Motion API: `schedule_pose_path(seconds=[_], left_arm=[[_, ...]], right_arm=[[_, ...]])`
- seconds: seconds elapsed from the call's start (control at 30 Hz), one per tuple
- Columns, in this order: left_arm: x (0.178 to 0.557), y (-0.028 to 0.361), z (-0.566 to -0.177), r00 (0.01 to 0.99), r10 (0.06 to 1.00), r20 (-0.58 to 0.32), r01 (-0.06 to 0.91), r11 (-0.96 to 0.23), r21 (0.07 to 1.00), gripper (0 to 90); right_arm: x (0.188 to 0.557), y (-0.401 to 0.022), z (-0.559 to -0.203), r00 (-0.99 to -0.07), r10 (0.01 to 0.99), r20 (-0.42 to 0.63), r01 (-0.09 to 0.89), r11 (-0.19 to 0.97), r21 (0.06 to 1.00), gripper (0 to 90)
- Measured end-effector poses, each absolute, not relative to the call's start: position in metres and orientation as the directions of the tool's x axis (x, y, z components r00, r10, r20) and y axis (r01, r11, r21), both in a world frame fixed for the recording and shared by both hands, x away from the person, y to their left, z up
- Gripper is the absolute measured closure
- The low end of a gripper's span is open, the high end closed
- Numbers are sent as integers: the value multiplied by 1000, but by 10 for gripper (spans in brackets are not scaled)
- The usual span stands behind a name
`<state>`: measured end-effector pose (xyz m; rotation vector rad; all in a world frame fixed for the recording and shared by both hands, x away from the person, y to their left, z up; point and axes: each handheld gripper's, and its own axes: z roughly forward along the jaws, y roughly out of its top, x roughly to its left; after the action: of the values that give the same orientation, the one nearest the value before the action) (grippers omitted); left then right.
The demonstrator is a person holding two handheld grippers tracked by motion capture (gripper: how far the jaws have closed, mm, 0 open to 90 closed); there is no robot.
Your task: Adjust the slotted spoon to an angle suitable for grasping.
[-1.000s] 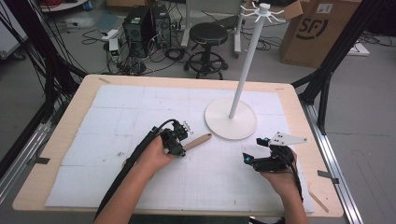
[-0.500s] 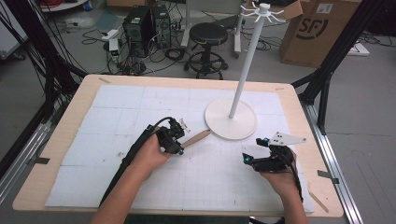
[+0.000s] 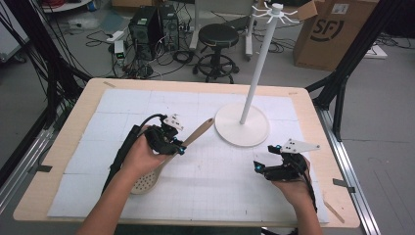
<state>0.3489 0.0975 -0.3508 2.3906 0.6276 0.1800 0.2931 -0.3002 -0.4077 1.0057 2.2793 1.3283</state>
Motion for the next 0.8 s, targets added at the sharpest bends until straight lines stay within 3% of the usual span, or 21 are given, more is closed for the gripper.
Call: schedule_pose_path(seconds=[0.37,0.8], left_arm=[[348,121,-332,881,472,-31,347,-600,721,759],[351,140,-311,884,466,-36,324,-555,766,759]], right_arm=[[294,-301,-408,-704,706,75,411,319,854,138],[298,-303,-409,-696,713,86,416,303,857,138]])
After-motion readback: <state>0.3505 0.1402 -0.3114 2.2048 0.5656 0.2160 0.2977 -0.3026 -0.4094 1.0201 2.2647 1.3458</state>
